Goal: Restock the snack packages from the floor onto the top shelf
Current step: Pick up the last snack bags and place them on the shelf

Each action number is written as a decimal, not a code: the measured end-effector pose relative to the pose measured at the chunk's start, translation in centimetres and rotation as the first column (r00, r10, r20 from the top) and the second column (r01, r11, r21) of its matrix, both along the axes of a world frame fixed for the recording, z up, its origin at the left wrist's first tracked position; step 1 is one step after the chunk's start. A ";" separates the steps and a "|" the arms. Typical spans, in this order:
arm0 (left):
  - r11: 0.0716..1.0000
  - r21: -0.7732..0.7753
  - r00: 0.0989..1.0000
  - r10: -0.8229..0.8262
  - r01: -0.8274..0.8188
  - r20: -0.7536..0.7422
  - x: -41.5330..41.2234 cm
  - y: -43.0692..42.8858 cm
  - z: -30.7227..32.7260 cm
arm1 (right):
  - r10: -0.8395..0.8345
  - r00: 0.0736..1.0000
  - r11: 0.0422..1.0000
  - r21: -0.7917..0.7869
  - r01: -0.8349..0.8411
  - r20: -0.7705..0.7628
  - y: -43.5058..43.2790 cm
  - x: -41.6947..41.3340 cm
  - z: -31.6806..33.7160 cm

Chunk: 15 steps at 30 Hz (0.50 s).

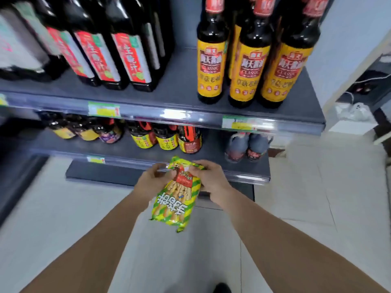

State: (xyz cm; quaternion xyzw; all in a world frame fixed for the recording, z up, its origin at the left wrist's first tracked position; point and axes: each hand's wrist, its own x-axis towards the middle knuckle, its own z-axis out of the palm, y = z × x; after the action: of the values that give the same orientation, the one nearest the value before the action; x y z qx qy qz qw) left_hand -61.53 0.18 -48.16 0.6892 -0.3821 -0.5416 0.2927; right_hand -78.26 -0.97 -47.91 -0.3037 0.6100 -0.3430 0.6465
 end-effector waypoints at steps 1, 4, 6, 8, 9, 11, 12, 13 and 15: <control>0.999 0.001 0.998 0.052 -0.052 0.025 2.3 1.1 0.2 | -0.009 1.000 1.000 -0.018 0.008 -0.029 0.1 2.2 0.3; 0.986 0.010 0.984 0.168 -0.169 0.064 8.9 5.1 1.0 | -0.017 0.995 0.996 -0.085 0.009 -0.094 1.1 8.8 1.2; 0.965 0.002 0.961 0.260 -0.262 0.095 12.8 7.6 1.8 | -0.030 0.996 0.995 -0.097 0.022 -0.081 2.2 13.2 2.2; 0.924 -0.004 0.918 0.379 -0.382 0.119 16.5 10.0 2.8 | -0.043 0.995 0.993 -0.116 0.032 -0.087 3.5 17.8 3.5; 0.896 -0.003 0.891 0.441 -0.444 0.110 18.3 11.1 3.5 | -0.048 0.994 0.992 -0.124 0.036 -0.096 4.2 20.0 4.0; 0.835 -0.013 0.834 0.549 -0.549 0.051 21.7 13.1 5.2 | -0.049 0.995 0.990 -0.138 0.037 -0.085 5.6 24.5 5.6; 0.803 -0.019 0.802 0.597 -0.596 0.033 23.5 14.1 6.3 | -0.032 0.997 0.990 -0.141 0.022 -0.071 6.3 26.7 6.5; 0.769 -0.024 0.769 0.639 -0.639 0.013 25.3 15.1 7.4 | -0.003 0.999 0.990 -0.138 -0.004 -0.054 7.0 28.9 7.5; 0.706 -0.039 0.707 0.706 -0.707 -0.043 29.2 17.3 9.6 | 0.078 0.997 0.986 -0.147 -0.082 -0.029 8.4 33.1 9.5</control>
State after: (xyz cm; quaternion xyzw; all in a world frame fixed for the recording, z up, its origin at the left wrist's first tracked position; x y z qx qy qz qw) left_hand -32.36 17.44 -38.59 0.7682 -0.0997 -0.3868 0.5003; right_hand -45.14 7.39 -38.39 -0.3792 0.5774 -0.3577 0.6284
